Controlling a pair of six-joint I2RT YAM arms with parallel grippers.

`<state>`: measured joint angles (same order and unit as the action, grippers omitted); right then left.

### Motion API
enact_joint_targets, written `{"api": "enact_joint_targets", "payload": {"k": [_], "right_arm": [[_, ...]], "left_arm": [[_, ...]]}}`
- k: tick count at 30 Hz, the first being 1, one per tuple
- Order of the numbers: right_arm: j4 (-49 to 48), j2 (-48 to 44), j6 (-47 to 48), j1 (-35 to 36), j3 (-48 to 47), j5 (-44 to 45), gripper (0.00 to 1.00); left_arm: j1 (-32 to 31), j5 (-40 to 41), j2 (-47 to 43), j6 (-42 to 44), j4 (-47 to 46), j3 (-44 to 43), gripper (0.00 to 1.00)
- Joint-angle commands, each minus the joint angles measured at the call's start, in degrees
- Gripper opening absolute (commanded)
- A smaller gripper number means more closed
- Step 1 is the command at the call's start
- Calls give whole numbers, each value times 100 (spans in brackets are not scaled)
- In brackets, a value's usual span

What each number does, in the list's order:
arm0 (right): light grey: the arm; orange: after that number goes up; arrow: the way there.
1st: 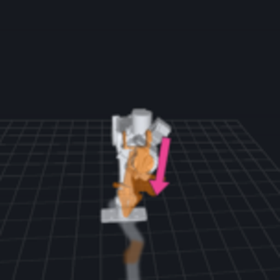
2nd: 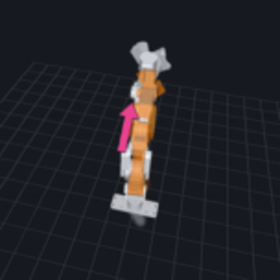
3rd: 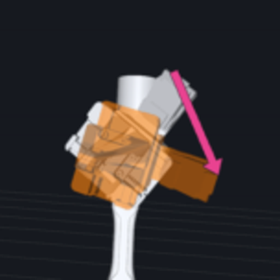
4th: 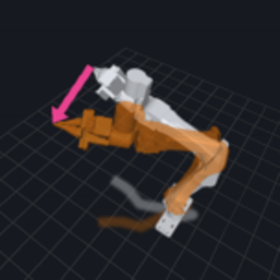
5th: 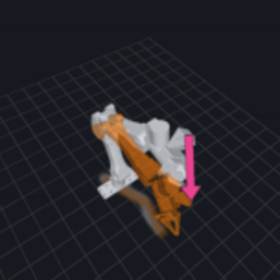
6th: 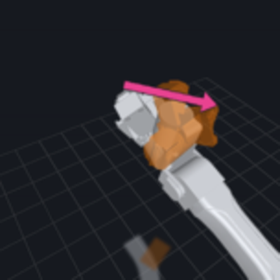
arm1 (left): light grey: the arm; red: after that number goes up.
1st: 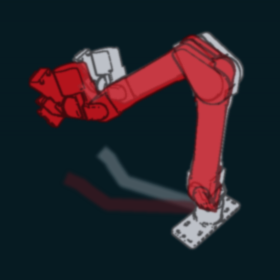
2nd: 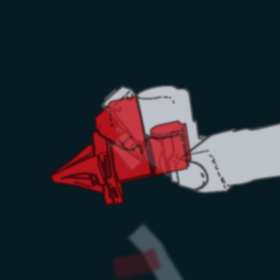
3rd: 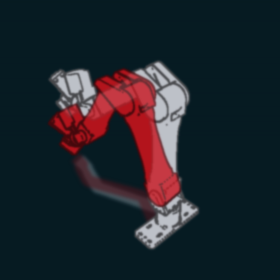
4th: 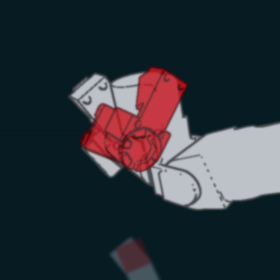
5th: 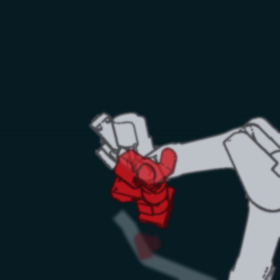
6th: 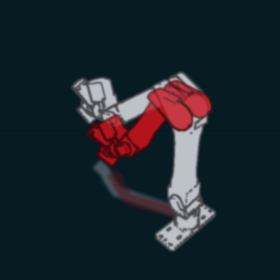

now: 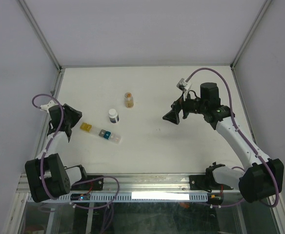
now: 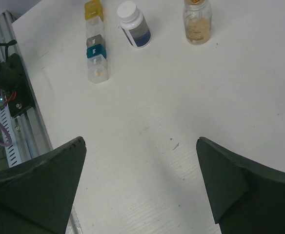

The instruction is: Sort the pills into containers

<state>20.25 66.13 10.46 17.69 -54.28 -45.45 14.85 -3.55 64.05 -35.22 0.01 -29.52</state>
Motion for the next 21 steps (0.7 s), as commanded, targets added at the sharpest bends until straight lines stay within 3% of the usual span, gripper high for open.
{"api": "enact_joint_targets", "payload": {"k": [1, 10, 21], "right_arm": [[-241, 62, -64, -25, -79, -248, 99], [-196, 88, -44, -29, -101, -277, 99], [-180, 66, -53, -32, -104, -332, 99]], "left_arm": [[158, 320, 500, -223, 2, -322, 40], [159, 417, 1107, -580, 742, -497, 23], [-421, 489, 1149, -884, 1298, -453, 27]]}}
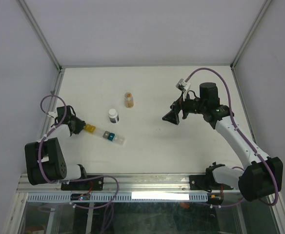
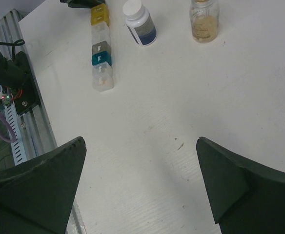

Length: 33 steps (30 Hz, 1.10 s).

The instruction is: Sort the pills into containers

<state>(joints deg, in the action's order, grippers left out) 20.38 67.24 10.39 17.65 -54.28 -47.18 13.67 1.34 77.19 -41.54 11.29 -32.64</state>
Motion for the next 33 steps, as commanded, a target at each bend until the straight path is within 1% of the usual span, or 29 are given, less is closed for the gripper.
{"api": "enact_joint_targets", "payload": {"k": [1, 7, 11, 14, 17, 22, 25, 30, 33], "right_arm": [[-194, -45, -46, -26, -101, -174, 99], [-175, -25, -38, -24, -96, -272, 99], [-136, 6, 103, -25, -67, -531, 99], [19, 116, 443, 34, -45, -893, 99], [76, 166, 964, 247, 145, -1072, 99], [-34, 72, 1962, 651, 612, -1199, 99], [-149, -47, 2388, 777, 829, -1204, 99], [-211, -64, 2477, 850, 915, -1255, 99], [-242, -64, 2459, 859, 928, -1222, 99]], "left_arm": [[-441, 6, -271, -324, 189, -70, 27], [-1284, -67, -958, -938, 290, 397, 27], [-1738, -152, -1493, -1356, 433, 635, 27], [-2044, -224, -1792, -1563, 478, 759, 27], [-2362, -231, -1817, -1668, 479, 781, 28], [-2909, -160, -1419, -1741, 452, 687, 29], [-3223, -58, -1323, -1755, 448, 611, 31], [-3490, 10, -1537, -1507, 486, 357, 34], [-3505, 283, -1843, -1106, 649, 182, 39]]}}
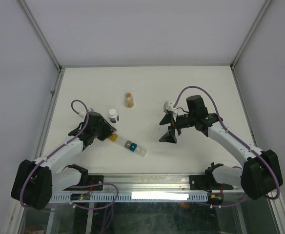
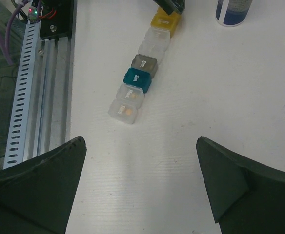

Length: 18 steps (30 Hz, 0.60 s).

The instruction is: Sort the pills into containers

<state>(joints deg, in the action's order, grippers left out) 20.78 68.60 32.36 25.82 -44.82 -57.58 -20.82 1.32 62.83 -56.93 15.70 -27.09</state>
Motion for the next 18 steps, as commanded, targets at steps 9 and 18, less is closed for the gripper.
{"api": "enact_joint_targets", "payload": {"k": [9, 18], "right_arm": [[-321, -86, 192, 88, -1, -157, 99], [-309, -132, 183, 94, -6, -93, 99]], "left_arm": [[-27, 1605, -544, 951, 715, -598, 68], [84, 937, 427, 992, 526, -728, 67]]}}
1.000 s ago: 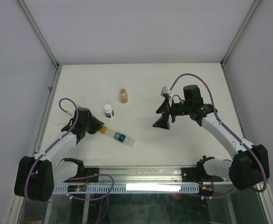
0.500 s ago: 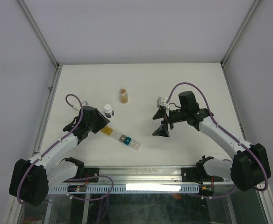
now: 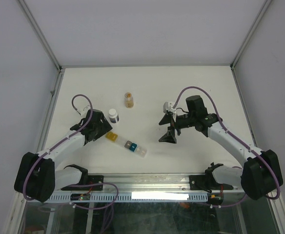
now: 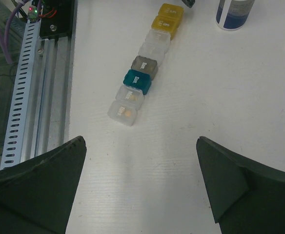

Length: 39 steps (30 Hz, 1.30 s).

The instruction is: Sort the pills into containers

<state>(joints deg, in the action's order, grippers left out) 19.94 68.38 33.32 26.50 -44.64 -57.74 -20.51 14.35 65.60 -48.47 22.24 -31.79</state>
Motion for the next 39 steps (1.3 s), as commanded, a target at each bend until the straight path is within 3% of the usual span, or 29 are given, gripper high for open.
{"api": "enact_joint_targets", "payload": {"k": [1, 12, 23, 33, 39], "right_arm": [[-222, -120, 87, 28, -27, -72, 99], [-161, -130, 121, 17, -71, 7, 99], [498, -296, 982, 45, -13, 212, 99], [1004, -396, 898, 1605, 389, 2313, 99], [809, -140, 191, 2095, 495, 3094, 99]], "left_arm": [[56, -495, 180, 144, -132, -262, 66], [-220, -1762, 265, -170, -283, -179, 52], [-1636, -1771, 896, -754, -728, -543, 48], [-2645, -1713, 1096, -909, -1415, -799, 51], [-2712, -1081, 267, -538, -1531, -454, 54]]}}
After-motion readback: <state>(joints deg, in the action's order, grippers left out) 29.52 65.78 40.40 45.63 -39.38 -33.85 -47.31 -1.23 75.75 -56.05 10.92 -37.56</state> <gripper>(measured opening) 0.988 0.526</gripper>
